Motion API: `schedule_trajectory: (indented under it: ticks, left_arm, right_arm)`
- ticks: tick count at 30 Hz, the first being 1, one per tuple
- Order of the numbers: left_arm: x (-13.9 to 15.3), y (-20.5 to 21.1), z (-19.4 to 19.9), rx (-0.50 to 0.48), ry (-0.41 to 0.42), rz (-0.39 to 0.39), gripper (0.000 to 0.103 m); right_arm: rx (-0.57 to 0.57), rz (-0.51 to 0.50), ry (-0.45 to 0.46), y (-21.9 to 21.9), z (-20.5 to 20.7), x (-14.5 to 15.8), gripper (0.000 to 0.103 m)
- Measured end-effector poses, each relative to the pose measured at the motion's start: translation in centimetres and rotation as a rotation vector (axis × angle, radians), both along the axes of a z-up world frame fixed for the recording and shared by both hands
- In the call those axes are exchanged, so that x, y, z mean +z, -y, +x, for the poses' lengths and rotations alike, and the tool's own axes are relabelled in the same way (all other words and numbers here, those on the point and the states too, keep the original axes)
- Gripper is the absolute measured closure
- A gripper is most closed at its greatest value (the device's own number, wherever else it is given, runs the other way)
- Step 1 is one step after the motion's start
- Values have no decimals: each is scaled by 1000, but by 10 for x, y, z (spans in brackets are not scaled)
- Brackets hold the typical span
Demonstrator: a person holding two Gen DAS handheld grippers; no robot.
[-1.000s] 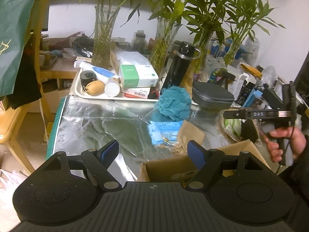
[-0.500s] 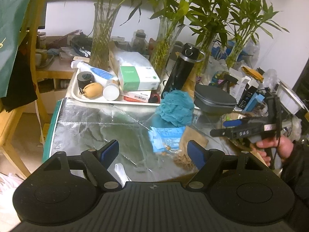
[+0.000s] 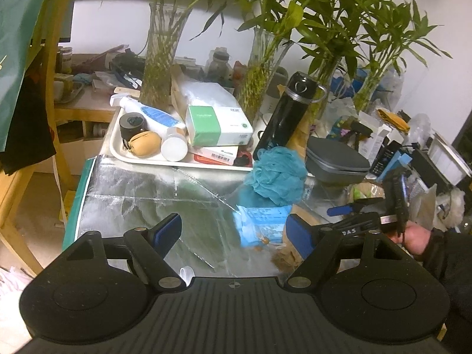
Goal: Organize soft objects
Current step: 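Move the right gripper toward the brown drawstring pouch on the table, then grasp the brown drawstring pouch with the right gripper and lift it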
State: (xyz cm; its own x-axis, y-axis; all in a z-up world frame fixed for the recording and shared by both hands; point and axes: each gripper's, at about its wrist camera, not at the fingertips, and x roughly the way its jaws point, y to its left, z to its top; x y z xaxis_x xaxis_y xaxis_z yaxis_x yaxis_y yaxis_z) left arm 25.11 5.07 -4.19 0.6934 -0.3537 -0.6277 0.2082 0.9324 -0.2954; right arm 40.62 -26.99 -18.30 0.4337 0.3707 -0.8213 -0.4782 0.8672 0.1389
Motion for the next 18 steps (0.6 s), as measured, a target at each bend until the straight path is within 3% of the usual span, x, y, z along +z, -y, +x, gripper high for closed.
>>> schedule_trajectory:
  ticks: [4, 8, 10, 12, 15, 18]
  left_arm:
    - [-2, 1, 4, -4, -6, 4, 25]
    - [-3, 1, 5, -5, -9, 5, 25]
    - [-3, 1, 6, -3, -8, 7, 25]
    - [-2, 2, 7, 0, -7, 10, 25]
    - [-1, 3, 8, 5, -8, 9, 25]
    - [3, 5, 8, -3, -8, 17, 25]
  right_arm:
    - [10, -20, -30, -4, 7, -14, 15]
    - [48, -62, -40, -10, 3, -23, 33]
    - [72, -66, -33, -13, -2, -21, 46]
    - [93, -69, -33, -15, -6, -20, 69]
    - [123, -94, -23, -21, -13, -19, 88]
    - [145, -79, -44, -23, -14, -13, 93]
